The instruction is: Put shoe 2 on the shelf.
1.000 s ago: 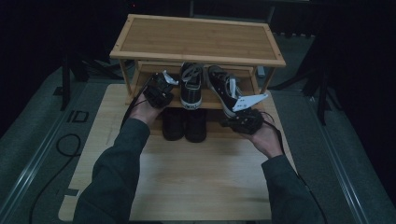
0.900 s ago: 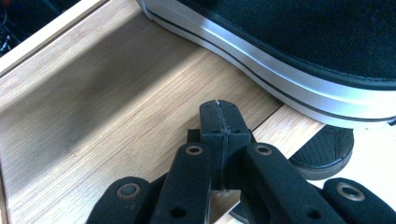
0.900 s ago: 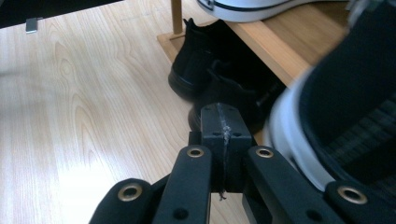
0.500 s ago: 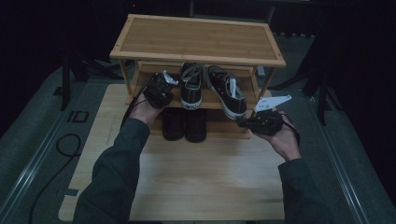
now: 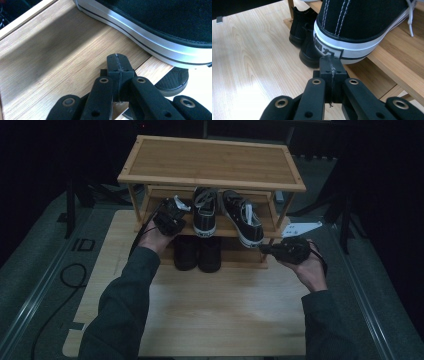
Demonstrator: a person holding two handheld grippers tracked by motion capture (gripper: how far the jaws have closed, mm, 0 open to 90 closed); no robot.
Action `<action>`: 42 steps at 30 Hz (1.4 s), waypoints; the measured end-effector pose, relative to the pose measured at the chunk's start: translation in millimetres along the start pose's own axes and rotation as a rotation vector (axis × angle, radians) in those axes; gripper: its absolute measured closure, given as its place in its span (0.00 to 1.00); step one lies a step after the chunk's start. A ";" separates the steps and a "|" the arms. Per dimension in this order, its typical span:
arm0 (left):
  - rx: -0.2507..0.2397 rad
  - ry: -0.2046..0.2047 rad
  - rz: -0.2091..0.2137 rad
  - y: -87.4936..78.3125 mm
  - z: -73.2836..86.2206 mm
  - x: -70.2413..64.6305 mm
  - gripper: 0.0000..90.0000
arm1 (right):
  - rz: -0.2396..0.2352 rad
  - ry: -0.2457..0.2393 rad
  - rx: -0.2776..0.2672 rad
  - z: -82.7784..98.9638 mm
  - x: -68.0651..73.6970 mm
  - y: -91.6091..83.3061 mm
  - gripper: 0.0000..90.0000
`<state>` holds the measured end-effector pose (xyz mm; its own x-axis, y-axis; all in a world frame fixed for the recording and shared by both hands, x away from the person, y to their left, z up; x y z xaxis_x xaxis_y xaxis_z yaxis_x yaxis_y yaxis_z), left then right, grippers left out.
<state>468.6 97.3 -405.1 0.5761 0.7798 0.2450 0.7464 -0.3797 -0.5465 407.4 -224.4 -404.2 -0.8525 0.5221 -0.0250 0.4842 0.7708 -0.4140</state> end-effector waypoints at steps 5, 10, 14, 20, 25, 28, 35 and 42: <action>-0.001 -0.001 0.001 0.0 0.2 0.3 1.00 | -0.022 0.002 -0.007 0.8 1.3 2.9 1.00; 0.000 -0.002 -0.002 0.2 -0.1 -0.1 1.00 | -0.029 0.003 -0.016 -3.4 2.6 5.1 1.00; 0.001 -0.001 -0.001 0.2 -0.1 -0.1 1.00 | -0.044 0.000 -0.023 -5.9 6.4 13.1 1.00; -0.002 -0.001 0.002 0.0 0.2 0.4 1.00 | -0.021 0.002 -0.054 -12.1 4.5 17.2 1.00; -0.001 0.000 0.002 0.1 0.1 0.4 1.00 | -0.019 0.026 -0.084 -14.1 -0.1 16.7 1.00; 0.000 0.001 -0.002 0.2 -0.1 0.0 1.00 | -0.027 0.025 -0.094 -17.9 2.1 21.1 1.00; 0.001 0.002 0.001 0.4 -0.2 0.1 1.00 | -0.016 0.017 -0.073 -13.2 5.3 25.7 1.00; -0.001 0.005 0.005 0.3 -0.1 0.2 1.00 | -0.046 0.010 -0.084 -16.6 13.5 40.8 1.00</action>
<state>469.0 97.3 -405.2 0.5817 0.7755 0.2456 0.7435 -0.3844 -0.5472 418.9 -179.8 -406.3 -0.8724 0.4888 0.0018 0.4598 0.8218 -0.3365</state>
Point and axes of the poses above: each handheld gripper's, and its own axes: y roughly forward along the jaws, z roughly out of its underside, x roughly to its left, the point moved 5 cm from there along y, roughly forward along the jaws, and after that the axes turned 12 degrees about -x, right-handed, at the moved point
